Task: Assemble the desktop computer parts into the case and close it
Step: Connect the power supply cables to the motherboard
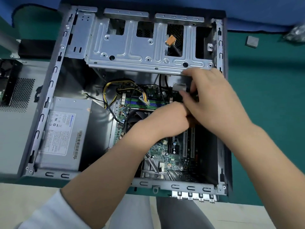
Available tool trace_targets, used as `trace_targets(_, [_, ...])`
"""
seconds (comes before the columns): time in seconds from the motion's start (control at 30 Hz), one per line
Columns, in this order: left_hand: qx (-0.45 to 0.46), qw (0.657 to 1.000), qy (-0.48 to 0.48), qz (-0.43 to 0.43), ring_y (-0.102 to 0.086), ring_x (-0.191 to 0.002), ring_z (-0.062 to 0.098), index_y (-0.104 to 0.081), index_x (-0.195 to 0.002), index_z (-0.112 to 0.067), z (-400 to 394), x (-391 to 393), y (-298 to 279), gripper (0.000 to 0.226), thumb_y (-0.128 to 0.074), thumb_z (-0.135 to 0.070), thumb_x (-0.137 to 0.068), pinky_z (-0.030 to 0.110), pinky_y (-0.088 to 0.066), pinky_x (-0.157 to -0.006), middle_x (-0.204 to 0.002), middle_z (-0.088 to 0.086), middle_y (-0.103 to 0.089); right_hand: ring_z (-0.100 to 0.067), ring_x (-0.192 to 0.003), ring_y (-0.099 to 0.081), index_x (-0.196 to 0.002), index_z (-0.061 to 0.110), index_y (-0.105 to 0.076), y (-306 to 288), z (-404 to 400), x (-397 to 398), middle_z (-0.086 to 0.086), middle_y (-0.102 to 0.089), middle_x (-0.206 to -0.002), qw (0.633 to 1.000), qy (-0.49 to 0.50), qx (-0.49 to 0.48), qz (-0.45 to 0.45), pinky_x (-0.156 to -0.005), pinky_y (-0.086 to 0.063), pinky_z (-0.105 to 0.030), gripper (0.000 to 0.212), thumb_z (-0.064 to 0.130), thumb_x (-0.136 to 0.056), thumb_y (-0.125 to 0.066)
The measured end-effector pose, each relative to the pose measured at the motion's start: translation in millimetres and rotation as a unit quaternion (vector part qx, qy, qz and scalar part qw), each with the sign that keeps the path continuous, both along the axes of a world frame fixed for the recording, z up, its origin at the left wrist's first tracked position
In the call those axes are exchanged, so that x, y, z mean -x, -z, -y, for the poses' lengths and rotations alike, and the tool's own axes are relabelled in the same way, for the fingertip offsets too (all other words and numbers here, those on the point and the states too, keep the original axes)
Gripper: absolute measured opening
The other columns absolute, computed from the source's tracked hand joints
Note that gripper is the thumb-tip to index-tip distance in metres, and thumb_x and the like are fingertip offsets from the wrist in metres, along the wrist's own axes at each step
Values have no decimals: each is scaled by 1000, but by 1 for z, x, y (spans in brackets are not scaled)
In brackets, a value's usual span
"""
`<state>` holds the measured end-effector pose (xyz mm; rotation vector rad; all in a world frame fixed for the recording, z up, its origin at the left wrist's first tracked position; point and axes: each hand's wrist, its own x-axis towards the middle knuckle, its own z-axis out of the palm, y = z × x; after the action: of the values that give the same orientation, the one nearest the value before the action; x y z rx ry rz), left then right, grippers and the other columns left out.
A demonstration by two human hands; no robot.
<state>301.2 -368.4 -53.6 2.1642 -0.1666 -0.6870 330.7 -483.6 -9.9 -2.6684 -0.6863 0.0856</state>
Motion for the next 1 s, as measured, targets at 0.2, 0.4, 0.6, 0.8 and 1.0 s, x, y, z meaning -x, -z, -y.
trace_targets(0.2, [22,1000,18,0,-62,-82,30,-46,-75,-35,-1,2,-5,6,-49,-35,-80,33,-49,-66,-82,3,-63,-33,-111,-47,-130,6,-51,1,5,13,-15,-51,-117,998,33,-58,7,-88,-40,-37,58,-13,-75,-53])
trace_targets(0.4, [75,996,-20,-50,-53,-57,6,-51,-64,-24,-1,8,-4,32,-50,-10,-92,12,-40,-51,-62,-6,-57,-29,-103,-53,-119,9,-58,-1,10,12,-10,-55,-109,998,-16,-58,-4,-84,-41,-33,57,-8,-66,-49])
trace_targets(0.6, [43,996,48,-57,-50,-65,4,-56,-74,-24,0,16,-3,19,-58,-21,-93,14,-36,-56,-63,-17,-50,-33,-85,-57,-126,13,-55,0,9,18,-9,-57,-110,996,-80,41,12,-76,-41,-39,58,0,-70,-54])
trace_targets(0.8, [-19,991,136,5,-44,-70,12,-64,-93,-20,-11,17,-10,12,-54,-27,-94,24,-31,-61,-87,-6,-58,-29,-92,-60,-141,15,-39,-5,7,26,-6,-43,-140,991,-113,63,-33,-90,-33,-38,81,-3,-62,-44])
trace_targets(1.0, [-89,977,189,36,-52,-95,25,-61,-116,-11,-20,27,-17,25,-48,-17,-95,34,-47,-83,-127,10,-53,-33,-127,-47,-148,36,8,1,3,59,-4,2,-159,971,-102,-196,-94,-88,-50,-46,106,-18,-68,-36])
